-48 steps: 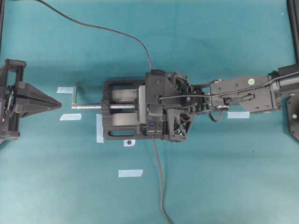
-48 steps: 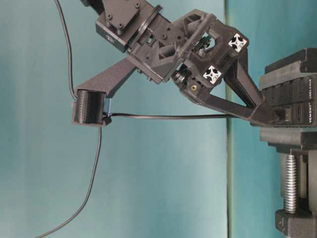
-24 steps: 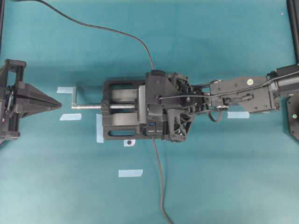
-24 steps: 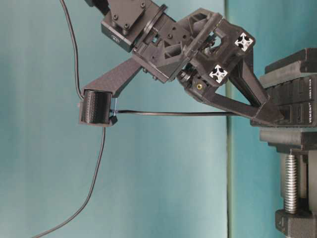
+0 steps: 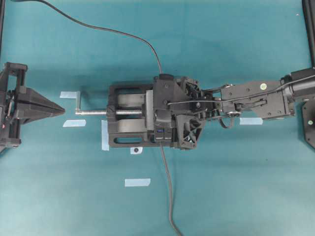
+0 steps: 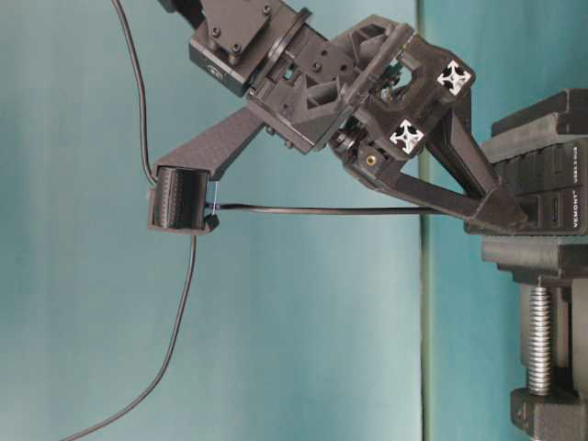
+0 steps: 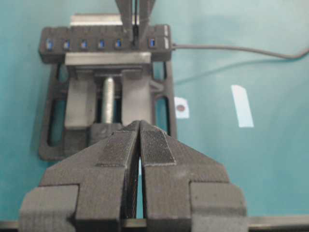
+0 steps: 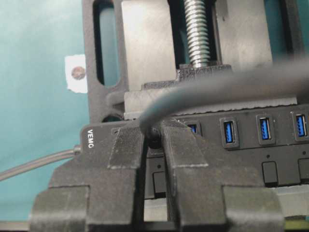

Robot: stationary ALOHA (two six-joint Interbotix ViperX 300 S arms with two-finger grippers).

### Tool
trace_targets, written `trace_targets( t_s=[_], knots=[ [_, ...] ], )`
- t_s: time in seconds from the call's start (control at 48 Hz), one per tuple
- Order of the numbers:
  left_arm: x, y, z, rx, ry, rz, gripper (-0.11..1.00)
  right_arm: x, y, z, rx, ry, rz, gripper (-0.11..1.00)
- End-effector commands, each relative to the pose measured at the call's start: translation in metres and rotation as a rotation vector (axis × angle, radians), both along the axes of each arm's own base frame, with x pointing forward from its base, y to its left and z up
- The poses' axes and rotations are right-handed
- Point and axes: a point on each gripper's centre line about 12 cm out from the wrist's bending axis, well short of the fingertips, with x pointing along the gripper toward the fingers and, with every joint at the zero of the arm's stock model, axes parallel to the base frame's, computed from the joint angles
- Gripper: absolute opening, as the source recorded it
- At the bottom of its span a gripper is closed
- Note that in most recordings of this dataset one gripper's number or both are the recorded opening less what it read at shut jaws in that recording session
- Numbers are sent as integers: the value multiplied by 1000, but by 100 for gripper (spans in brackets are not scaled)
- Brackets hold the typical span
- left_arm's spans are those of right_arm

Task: Insert the USB into the second port from the front of the fixed hub.
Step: 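Push the USB plug into the second port with the right gripper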

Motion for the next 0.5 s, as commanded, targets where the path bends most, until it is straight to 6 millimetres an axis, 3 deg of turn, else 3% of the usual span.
trace_targets(
  t_s=[0.0,0.125,0.229,0.479],
  knots=[
    [2,0,6,0,-20,2,0,0,8,3,11,-12,9,7],
    [2,0,7,0,-21,0,0,0,8,11,13,-41,9,10],
    [2,0,5,0,-17,0,0,0,9,15,13,-49,10,19],
    [2,0,7,0,-25,2,0,1,8,25,43,-72,-22,78]
  ],
)
